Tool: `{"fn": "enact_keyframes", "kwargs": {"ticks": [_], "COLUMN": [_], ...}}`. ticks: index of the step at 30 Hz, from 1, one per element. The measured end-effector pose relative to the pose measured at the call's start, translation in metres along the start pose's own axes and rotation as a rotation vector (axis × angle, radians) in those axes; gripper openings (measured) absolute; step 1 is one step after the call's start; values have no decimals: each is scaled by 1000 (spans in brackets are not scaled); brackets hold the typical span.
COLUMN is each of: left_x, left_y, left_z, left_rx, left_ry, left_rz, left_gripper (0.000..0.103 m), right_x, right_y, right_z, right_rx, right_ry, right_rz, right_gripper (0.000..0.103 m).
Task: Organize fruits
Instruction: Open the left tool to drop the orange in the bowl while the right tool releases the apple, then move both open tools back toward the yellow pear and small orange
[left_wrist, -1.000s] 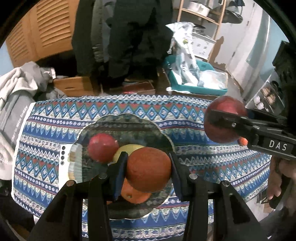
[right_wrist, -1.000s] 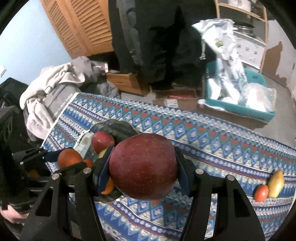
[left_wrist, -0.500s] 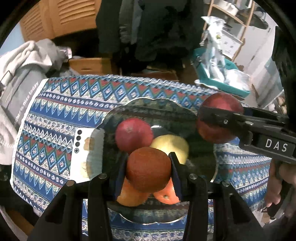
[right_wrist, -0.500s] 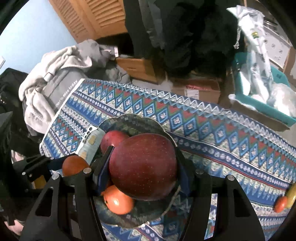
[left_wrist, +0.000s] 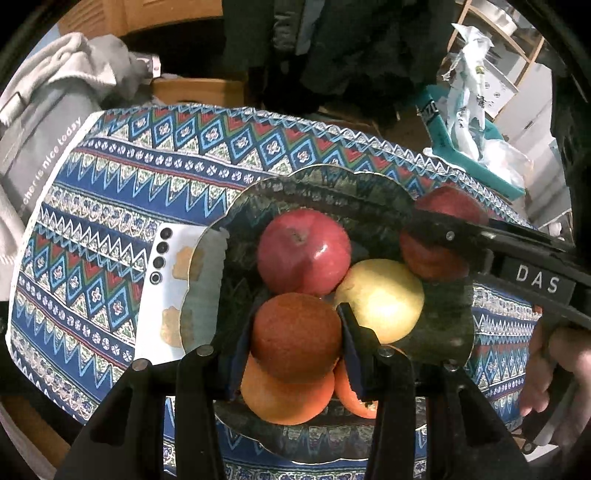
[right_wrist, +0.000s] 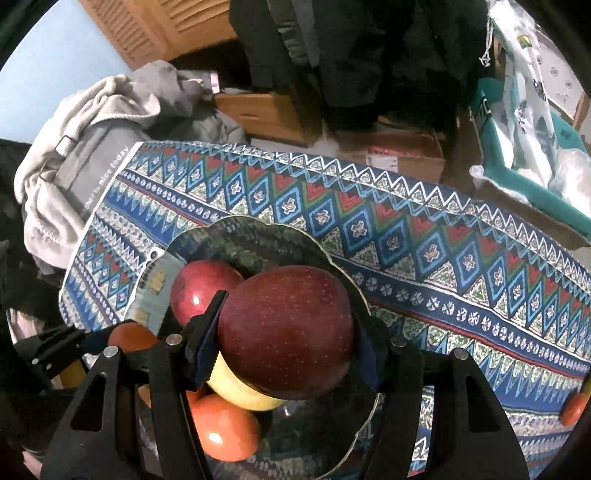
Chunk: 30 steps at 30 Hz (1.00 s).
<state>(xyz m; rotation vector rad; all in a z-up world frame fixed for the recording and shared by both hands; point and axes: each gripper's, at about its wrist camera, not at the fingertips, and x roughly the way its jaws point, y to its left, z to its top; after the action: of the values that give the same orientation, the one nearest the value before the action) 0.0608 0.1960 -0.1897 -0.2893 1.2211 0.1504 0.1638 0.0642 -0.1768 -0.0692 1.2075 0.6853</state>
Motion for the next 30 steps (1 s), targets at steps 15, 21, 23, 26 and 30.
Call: {"fn": "enact_keyframes", "kwargs": {"ticks": [15, 21, 23, 26, 30], "left_x": [-1, -14, -18, -25, -35], "left_y": [-4, -9, -9, -10, -17], "left_z": [1, 1, 1, 1, 1], "left_rx": [-19, 3, 0, -7, 5], "left_ry": [17, -14, -21, -30, -47], "left_rz": [-20, -10, -9, -18, -26], "left_gripper": [65, 71, 71, 71, 72], "right_x": [-2, -20, -29, -42, -61], "right_y": [-5, 7, 7, 5, 4], "right_z": [0, 3, 3, 1, -8], "right_rx": [31, 11, 16, 14, -32], "right_ry": [11, -24, -36, -54, -70], "right_rz": [62, 72, 68, 55, -29], "right_gripper": [71, 72, 73, 73, 78]}}
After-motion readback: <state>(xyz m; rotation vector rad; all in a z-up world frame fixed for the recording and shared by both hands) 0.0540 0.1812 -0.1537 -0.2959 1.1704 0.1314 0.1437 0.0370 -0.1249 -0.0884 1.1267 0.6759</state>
